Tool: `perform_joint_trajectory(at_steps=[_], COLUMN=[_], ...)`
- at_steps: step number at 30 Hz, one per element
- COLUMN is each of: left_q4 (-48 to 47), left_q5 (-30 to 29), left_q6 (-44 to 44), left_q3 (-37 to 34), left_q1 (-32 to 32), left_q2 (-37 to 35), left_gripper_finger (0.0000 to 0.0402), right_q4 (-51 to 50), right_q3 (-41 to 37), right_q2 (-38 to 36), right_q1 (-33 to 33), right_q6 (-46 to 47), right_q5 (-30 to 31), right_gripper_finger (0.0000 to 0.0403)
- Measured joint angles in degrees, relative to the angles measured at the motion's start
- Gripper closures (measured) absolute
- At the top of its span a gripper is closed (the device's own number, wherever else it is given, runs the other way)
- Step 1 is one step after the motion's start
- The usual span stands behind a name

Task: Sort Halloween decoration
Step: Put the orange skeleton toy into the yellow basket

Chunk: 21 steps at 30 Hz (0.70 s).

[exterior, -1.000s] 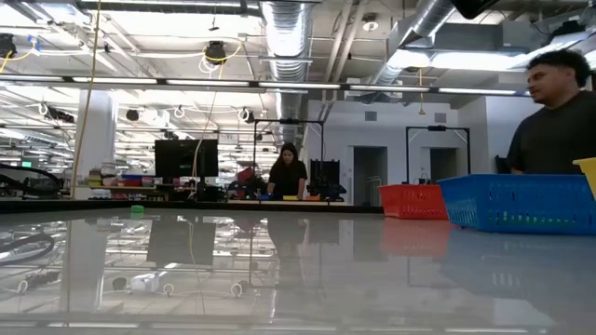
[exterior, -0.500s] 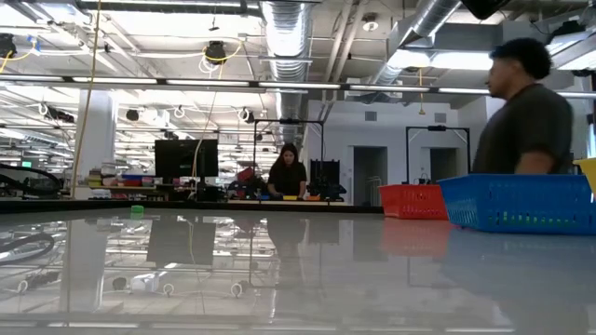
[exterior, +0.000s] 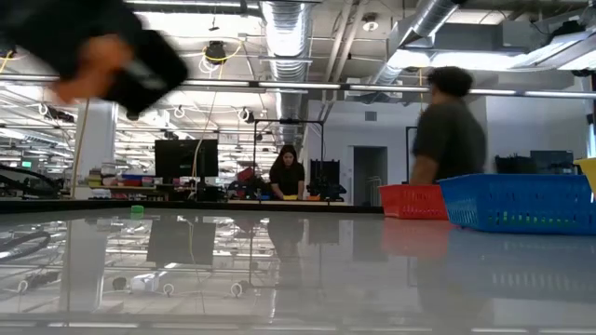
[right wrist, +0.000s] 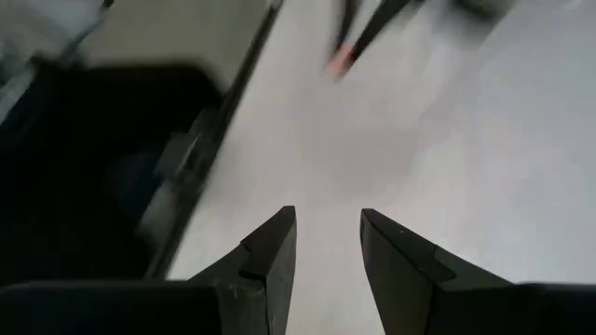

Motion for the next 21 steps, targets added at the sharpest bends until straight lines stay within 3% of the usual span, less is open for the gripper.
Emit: perform_joint_trajectory(at_steps=[4,7,12,16,21], left_q4=[20.45,35.83,45.98,45.83,41.57], left_q5=[3.64,3.60,8.28,14.90,17.40], left_q6=[11.74,15.51,14.05,13.49,12.80], left_q3=[0.05,0.35,8.26,19.30,32.71], left_q1=[5.54,10.03,16.45,18.28,18.59], left_q2=[7.63,13.81,24.57,33.08,40.34], left_gripper_finger=[0.0383,0.0383,0.0383,0.0383,0.0384], right_q4=[0.60,0.87,0.28,-0.23,-0.25], right_q3=[0.04,0.07,0.10,0.05,0.04], right_q2=[-5.72,-9.94,-11.54,-10.86,-10.94], right_q1=[2.63,5.93,9.48,10.41,12.05], right_q6=[-5.19,-6.91,-4.82,-1.58,-1.52], right_q5=[16.58,31.19,50.32,59.10,59.84], right_gripper_finger=[0.0251,0.0251,0.0251,0.0251,0.0251])
